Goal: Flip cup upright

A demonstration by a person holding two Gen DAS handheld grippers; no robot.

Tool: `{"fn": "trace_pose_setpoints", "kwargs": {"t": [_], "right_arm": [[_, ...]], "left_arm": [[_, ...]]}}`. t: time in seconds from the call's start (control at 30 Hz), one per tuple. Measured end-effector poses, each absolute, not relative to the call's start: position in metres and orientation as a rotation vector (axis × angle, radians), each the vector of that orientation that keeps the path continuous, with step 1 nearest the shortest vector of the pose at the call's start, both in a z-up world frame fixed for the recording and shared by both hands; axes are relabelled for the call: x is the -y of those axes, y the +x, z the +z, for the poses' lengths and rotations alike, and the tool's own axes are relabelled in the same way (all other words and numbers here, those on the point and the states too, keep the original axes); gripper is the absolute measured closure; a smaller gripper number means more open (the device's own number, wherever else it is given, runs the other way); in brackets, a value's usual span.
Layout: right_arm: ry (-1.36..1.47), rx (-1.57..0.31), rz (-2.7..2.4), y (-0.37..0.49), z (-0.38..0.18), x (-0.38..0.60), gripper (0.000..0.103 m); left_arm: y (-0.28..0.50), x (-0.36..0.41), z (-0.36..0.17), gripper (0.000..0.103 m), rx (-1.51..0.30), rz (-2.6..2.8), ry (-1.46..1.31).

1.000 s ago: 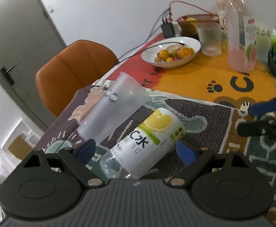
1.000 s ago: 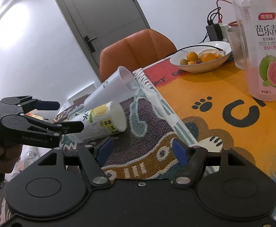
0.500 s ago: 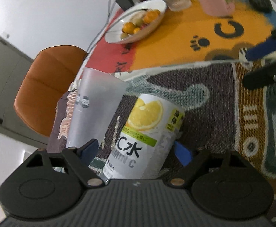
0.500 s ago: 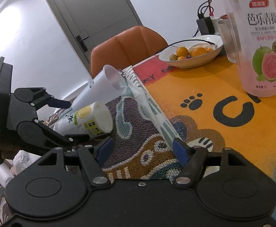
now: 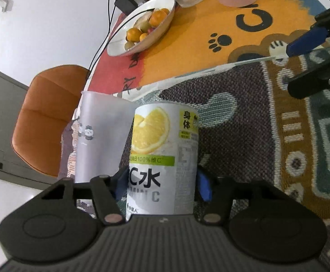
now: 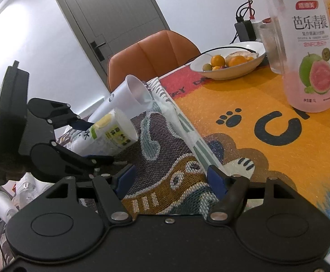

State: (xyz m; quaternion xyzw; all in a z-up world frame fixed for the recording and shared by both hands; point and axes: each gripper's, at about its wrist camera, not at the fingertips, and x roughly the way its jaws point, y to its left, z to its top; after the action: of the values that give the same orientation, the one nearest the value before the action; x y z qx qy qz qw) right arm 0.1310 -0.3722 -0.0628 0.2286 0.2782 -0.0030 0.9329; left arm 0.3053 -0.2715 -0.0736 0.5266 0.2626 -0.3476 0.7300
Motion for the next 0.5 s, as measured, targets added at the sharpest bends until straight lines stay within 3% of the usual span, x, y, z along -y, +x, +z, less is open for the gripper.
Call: {"fn": "trace_pose_setpoints", "kwargs": {"t": [0.5], "right_arm": [[0.454,-0.535,0.071,0.095,-0.048,0.352,0.032]], "left_arm": [[0.238,0.25,-0.046,0.042,-0.511,-0.72,1.213]]}}
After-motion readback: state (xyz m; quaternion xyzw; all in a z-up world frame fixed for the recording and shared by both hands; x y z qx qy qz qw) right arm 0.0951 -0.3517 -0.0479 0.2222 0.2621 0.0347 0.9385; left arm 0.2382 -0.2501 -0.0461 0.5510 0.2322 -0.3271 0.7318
